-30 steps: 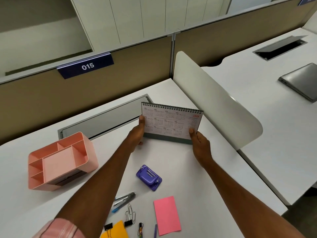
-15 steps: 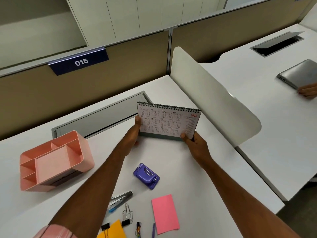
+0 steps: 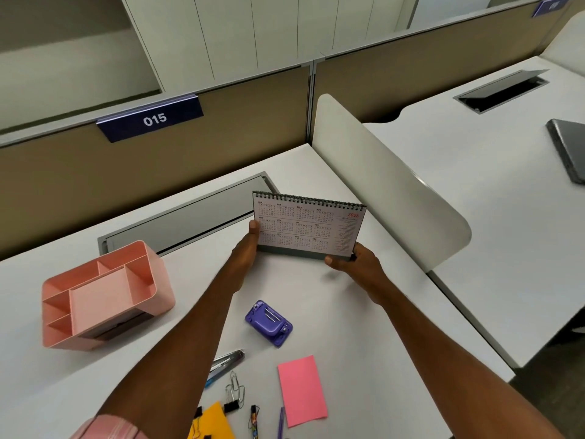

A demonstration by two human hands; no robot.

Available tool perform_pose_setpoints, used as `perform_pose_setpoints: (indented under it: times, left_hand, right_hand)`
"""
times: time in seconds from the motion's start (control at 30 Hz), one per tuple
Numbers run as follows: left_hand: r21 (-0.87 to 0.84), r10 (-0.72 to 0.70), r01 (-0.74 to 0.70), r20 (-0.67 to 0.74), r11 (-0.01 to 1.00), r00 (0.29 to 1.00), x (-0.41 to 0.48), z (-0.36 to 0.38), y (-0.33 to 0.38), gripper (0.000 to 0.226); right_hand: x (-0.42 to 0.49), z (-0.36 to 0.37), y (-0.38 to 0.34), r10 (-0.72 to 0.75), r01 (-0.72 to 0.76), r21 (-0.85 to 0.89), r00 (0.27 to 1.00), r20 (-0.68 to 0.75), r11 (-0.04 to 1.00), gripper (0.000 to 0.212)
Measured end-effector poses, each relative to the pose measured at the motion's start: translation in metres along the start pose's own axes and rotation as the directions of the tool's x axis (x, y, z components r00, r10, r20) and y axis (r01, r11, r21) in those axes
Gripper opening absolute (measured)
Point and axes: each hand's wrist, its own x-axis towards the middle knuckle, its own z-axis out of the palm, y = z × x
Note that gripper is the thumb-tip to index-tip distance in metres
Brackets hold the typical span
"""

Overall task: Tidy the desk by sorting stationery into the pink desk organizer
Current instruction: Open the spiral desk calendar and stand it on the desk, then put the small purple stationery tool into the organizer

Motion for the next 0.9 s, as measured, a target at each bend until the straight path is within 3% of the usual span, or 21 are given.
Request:
perform_pose_setpoints:
  times: [0.07,0.2,0.33,0.47,0.67,0.77,0.9]
  left_hand:
    - [-0.014,0.001,-0.001,0.001,1.000,1.000,-0.007,0.000,0.003,0.082]
    - [0.014,-0.006,0.006,-0.020,1.000,1.000,-0.006,-0.006,-0.013,0.122]
    - [0.043,-0.041,0.045,-0.090,0.998,0.995,-0.025,-0.008,-0.009,0.098]
    - [0.145,0.030,-0.015,-0.106,0.989,0.994,-0.042,-0.016,-0.021,0.076]
    - [0.342,0.071,-0.037,-0.086,0.939,0.994,-0.070,-0.028,-0.047,0.069]
    - [0.420,0.058,-0.022,-0.073,0.907,0.996,-0.077,-0.029,-0.061,0.068]
    - [0.395,0.096,-0.040,-0.123,0.918,0.988,-0.091,-0.031,-0.090,0.060]
  right_hand:
    - [0.001,-0.002,-0.002,0.008,-0.008,0.005,1.000,0.001,1.000,0.054]
    - [0.001,-0.003,-0.002,0.017,-0.015,0.043,0.999,-0.037,0.999,0.061]
    - [-0.005,-0.004,0.004,0.015,-0.010,0.046,0.995,-0.098,0.999,0.074]
    - [-0.016,-0.003,0.012,0.055,-0.052,0.019,0.971,-0.232,0.998,0.089]
    - [-0.044,0.017,0.015,0.111,-0.119,0.007,0.904,-0.412,0.993,0.066]
    - [-0.057,0.031,0.021,0.108,-0.128,-0.021,0.905,-0.411,0.992,0.065]
    - [-0.084,0.059,0.027,0.086,-0.125,-0.094,0.937,-0.339,0.988,0.065]
